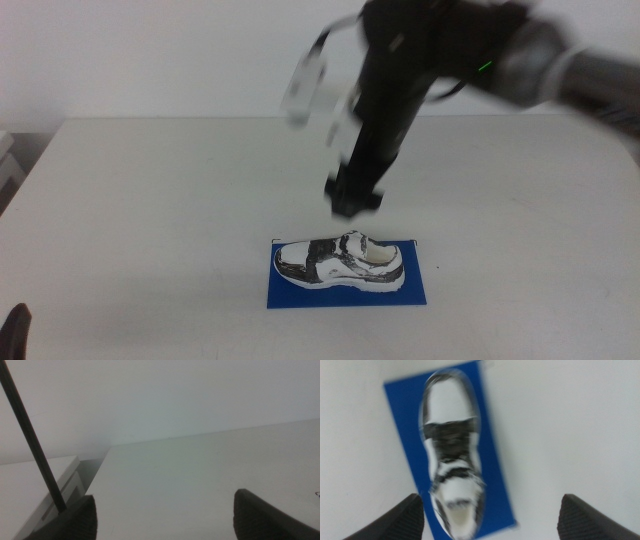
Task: Use one arm to grab the shoe from the table and place it on the mat.
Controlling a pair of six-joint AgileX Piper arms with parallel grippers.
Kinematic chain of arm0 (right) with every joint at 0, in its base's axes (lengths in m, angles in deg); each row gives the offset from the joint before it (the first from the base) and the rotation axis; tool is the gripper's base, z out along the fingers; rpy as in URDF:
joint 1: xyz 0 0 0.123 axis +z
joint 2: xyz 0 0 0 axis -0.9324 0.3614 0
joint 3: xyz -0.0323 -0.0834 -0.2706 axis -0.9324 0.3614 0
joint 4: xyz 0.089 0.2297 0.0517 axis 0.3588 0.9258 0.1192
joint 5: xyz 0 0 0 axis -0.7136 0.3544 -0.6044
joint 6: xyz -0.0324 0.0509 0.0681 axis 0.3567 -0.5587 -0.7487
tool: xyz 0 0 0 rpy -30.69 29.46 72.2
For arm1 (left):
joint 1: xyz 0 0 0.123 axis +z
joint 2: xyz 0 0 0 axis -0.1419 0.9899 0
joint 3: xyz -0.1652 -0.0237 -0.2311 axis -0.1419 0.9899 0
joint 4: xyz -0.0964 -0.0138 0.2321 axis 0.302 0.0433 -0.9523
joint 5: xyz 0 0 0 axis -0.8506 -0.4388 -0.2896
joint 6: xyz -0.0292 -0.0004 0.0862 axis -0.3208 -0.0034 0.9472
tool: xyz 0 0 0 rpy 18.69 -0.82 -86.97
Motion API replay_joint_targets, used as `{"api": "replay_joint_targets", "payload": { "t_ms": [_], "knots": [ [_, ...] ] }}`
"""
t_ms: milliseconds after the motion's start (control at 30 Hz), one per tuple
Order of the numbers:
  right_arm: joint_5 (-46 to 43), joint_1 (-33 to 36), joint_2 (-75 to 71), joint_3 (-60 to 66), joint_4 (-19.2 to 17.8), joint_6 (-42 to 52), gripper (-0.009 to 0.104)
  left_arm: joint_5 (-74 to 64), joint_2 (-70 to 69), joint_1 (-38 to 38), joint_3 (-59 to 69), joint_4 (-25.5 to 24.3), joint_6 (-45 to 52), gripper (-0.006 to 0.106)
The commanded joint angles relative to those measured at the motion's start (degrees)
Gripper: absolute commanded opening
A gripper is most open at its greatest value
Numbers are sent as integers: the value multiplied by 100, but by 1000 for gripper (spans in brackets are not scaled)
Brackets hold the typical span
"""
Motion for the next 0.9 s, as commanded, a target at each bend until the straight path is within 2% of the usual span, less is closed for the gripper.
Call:
{"api": "replay_joint_targets", "payload": {
  "t_ms": [0, 233, 367, 567, 667, 767, 867],
  "knots": [
    [-222, -117, -805, -156, -165, -504, 68, 469, -39, -31, 29, 49, -36, 94],
    [-327, -375, -1969, -144, -920, -2523, 56, 469, -39, -31, 29, 49, -36, 94],
    [-632, -656, -2686, 306, -1160, -3325, 54, 469, -39, -31, 29, 49, -36, 94],
    [-2224, -1485, -4374, 2487, -1148, -3520, 56, 469, -39, -31, 29, 49, -36, 94],
    [-3194, -2006, -5244, 3786, -929, -3511, 58, 469, -39, -31, 29, 49, -36, 94],
    [-4196, -2604, -6141, 5064, -594, -3383, 66, 469, -39, -31, 29, 49, -36, 94],
    [-4830, -3055, -6932, 6223, -527, -3371, 78, 469, -39, -31, 29, 49, -36, 94]
  ]
}}
